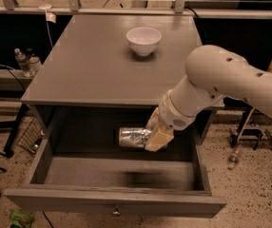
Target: Place redbull can into top drawer
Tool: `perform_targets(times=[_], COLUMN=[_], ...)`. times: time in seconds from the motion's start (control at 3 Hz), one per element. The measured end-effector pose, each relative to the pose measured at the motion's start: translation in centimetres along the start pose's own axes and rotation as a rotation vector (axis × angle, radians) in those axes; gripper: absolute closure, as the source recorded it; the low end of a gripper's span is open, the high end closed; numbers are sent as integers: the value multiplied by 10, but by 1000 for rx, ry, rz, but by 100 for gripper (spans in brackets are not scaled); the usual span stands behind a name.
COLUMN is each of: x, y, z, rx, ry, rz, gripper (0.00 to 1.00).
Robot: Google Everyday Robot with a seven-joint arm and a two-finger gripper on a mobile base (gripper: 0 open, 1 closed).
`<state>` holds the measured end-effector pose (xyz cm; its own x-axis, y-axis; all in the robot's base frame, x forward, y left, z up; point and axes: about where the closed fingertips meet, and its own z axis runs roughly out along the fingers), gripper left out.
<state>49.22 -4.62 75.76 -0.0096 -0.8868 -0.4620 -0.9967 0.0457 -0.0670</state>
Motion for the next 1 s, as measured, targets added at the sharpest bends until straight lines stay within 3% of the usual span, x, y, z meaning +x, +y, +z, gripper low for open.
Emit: perform_targets(times=[0.67, 1.0], x=[30, 25], y=[7, 15], z=[66, 94], rx=[-45, -62], ry=[-30, -63], rz=[-16, -23], gripper=[100, 97])
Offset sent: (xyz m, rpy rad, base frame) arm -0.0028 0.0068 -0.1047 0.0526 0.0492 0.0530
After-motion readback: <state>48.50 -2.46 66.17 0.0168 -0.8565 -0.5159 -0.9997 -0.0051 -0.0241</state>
